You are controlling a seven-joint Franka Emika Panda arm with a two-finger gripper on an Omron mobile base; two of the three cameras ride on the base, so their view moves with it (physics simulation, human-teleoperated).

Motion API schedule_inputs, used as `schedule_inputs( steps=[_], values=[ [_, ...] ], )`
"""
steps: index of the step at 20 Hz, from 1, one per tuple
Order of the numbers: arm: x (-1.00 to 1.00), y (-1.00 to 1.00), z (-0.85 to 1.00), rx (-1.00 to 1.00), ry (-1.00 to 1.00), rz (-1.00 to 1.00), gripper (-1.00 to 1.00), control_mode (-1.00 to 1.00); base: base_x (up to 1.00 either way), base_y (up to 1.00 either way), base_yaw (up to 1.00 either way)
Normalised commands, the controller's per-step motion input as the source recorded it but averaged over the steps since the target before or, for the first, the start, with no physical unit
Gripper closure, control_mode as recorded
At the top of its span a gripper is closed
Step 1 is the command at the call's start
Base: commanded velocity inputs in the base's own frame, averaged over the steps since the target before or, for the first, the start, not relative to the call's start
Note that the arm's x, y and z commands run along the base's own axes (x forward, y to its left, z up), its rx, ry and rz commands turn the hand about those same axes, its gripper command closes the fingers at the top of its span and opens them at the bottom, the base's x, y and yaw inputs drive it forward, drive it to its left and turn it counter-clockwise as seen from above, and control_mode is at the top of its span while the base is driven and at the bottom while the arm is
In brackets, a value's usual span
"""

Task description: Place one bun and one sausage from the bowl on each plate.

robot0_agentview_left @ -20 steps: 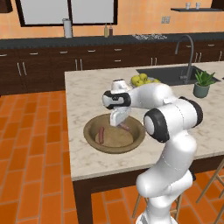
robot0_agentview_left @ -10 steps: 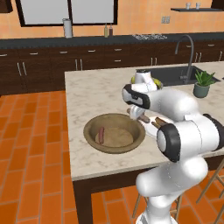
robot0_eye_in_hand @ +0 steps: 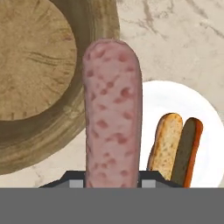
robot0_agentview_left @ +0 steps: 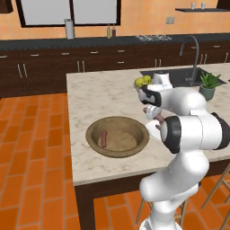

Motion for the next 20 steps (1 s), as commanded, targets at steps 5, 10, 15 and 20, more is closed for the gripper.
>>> schedule_inputs(
  steps=[5,10,15,20],
  values=[
    [0.11,-0.13,-0.62,-0.03,0.13,-0.02,1.0,-1.0,0.0,0.0,0.0],
    [0.0,-0.13,-0.55,-0.01,-0.01,0.0,1.0,-1.0,0.0,0.0,0.0],
    [0.0,-0.19,-0.25,0.0,-0.1,-0.01,1.0,-1.0,0.0,0.0,0.0],
    [0.0,-0.05,-0.44,0.0,-0.1,0.0,1.0,-1.0,0.0,0.0,0.0]
  ],
)
